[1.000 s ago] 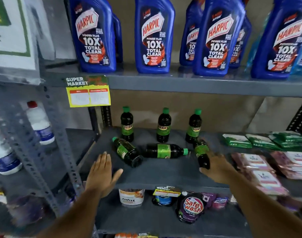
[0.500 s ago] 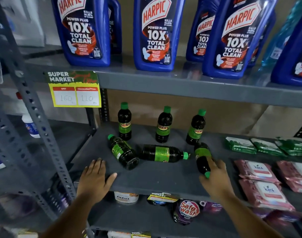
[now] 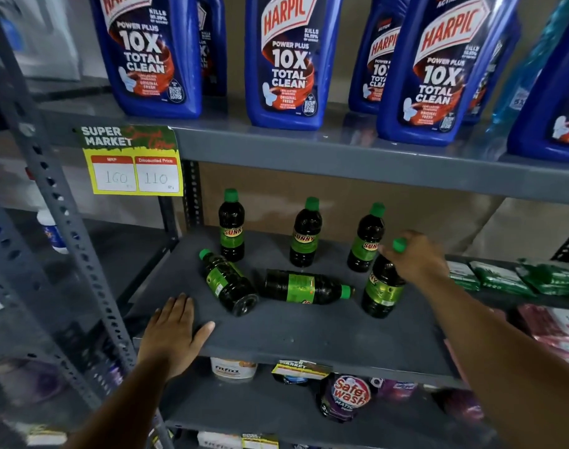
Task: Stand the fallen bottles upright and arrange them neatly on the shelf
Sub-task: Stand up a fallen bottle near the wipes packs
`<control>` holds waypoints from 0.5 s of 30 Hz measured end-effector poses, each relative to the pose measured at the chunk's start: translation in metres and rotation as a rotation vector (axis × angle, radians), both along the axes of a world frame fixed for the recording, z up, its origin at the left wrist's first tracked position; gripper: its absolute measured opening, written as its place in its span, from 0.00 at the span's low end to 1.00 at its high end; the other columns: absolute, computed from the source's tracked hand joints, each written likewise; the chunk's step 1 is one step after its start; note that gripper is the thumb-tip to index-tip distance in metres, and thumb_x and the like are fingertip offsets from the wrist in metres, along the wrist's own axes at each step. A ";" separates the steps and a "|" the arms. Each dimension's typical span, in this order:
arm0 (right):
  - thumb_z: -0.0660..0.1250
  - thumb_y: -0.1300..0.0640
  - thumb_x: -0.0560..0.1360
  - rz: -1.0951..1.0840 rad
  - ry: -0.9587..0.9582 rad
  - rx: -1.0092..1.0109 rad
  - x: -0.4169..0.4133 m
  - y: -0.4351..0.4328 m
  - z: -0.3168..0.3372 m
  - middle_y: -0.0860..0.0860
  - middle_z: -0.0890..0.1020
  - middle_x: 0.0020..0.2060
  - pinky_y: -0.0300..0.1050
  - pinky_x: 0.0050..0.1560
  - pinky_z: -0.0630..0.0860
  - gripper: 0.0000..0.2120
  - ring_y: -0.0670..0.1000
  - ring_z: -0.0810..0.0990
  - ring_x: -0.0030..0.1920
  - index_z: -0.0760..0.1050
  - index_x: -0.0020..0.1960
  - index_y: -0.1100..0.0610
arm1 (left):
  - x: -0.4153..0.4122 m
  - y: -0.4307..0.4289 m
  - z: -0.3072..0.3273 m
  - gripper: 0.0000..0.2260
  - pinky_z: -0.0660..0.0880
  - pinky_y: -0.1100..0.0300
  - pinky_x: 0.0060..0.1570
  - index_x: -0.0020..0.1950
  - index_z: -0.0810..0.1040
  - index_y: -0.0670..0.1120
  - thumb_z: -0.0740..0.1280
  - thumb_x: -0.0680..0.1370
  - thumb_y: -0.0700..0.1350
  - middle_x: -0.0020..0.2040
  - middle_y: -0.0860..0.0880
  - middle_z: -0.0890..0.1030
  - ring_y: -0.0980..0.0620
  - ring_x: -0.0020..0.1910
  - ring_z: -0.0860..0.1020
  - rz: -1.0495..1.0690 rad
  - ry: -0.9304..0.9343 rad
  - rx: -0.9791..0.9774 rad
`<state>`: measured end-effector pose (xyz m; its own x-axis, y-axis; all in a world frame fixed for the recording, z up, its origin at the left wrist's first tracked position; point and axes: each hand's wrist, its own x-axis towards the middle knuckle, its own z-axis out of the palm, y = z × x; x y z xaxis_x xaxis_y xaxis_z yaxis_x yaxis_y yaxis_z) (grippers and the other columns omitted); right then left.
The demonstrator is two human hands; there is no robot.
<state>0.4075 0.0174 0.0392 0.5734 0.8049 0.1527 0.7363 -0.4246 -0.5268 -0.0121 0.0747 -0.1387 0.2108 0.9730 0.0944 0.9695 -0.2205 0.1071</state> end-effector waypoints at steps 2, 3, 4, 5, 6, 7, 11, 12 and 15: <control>0.72 0.39 0.68 0.000 -0.030 0.033 -0.002 -0.004 -0.011 0.60 0.80 0.57 0.52 0.48 0.76 0.32 0.64 0.78 0.57 0.70 0.66 0.55 | 0.000 0.001 -0.001 0.46 0.50 0.49 0.72 0.76 0.52 0.42 0.33 0.69 0.71 0.77 0.43 0.55 0.45 0.75 0.52 0.003 0.008 0.003; 0.74 0.37 0.65 -0.006 -0.045 0.062 -0.003 -0.006 -0.018 0.60 0.78 0.58 0.55 0.50 0.77 0.37 0.65 0.77 0.58 0.69 0.66 0.56 | 0.000 0.002 -0.001 0.46 0.51 0.49 0.72 0.76 0.53 0.42 0.32 0.69 0.72 0.77 0.43 0.56 0.45 0.75 0.52 0.005 0.005 0.005; 0.75 0.36 0.62 -0.023 -0.056 0.080 -0.005 -0.008 -0.026 0.61 0.76 0.59 0.57 0.51 0.76 0.41 0.65 0.75 0.59 0.67 0.66 0.57 | 0.000 0.002 -0.002 0.47 0.51 0.48 0.72 0.76 0.53 0.42 0.32 0.69 0.72 0.77 0.43 0.56 0.46 0.75 0.52 0.009 0.000 0.006; 0.77 0.37 0.60 -0.051 -0.056 0.091 -0.005 -0.010 -0.034 0.62 0.74 0.60 0.58 0.52 0.76 0.44 0.66 0.74 0.60 0.66 0.65 0.59 | 0.000 0.003 -0.002 0.47 0.51 0.48 0.72 0.76 0.54 0.42 0.31 0.69 0.72 0.77 0.43 0.56 0.46 0.75 0.52 0.010 -0.007 0.008; 0.79 0.39 0.59 -0.077 -0.038 0.096 -0.008 -0.012 -0.039 0.63 0.72 0.60 0.58 0.52 0.74 0.44 0.67 0.72 0.60 0.65 0.64 0.60 | -0.001 0.002 -0.003 0.47 0.51 0.48 0.72 0.76 0.54 0.42 0.31 0.69 0.72 0.77 0.43 0.57 0.46 0.75 0.52 0.010 -0.012 0.007; 0.80 0.41 0.59 -0.098 -0.011 0.103 -0.008 -0.013 -0.045 0.64 0.71 0.61 0.58 0.52 0.74 0.44 0.66 0.72 0.60 0.64 0.64 0.61 | -0.002 0.002 -0.003 0.47 0.51 0.48 0.72 0.76 0.54 0.42 0.32 0.69 0.72 0.77 0.43 0.57 0.46 0.75 0.52 0.008 -0.011 0.005; 0.78 0.51 0.60 -0.073 0.162 0.211 -0.009 -0.015 -0.054 0.60 0.75 0.57 0.56 0.54 0.76 0.37 0.63 0.76 0.57 0.65 0.63 0.57 | -0.002 0.002 -0.005 0.44 0.50 0.48 0.72 0.76 0.54 0.42 0.36 0.71 0.71 0.77 0.44 0.56 0.46 0.75 0.51 0.004 -0.005 0.012; 0.76 0.53 0.60 -0.050 0.229 0.219 -0.009 -0.015 -0.055 0.57 0.77 0.57 0.56 0.55 0.76 0.36 0.60 0.77 0.56 0.65 0.63 0.55 | -0.002 0.002 -0.004 0.43 0.50 0.48 0.72 0.76 0.54 0.42 0.37 0.71 0.71 0.77 0.44 0.56 0.46 0.75 0.51 0.006 -0.005 0.011; 0.80 0.45 0.57 -0.043 0.273 0.276 -0.002 -0.013 -0.067 0.55 0.77 0.59 0.57 0.59 0.76 0.42 0.57 0.78 0.58 0.64 0.65 0.52 | -0.001 0.002 -0.004 0.43 0.49 0.49 0.72 0.76 0.53 0.43 0.37 0.71 0.70 0.77 0.44 0.55 0.46 0.75 0.51 0.008 0.000 0.010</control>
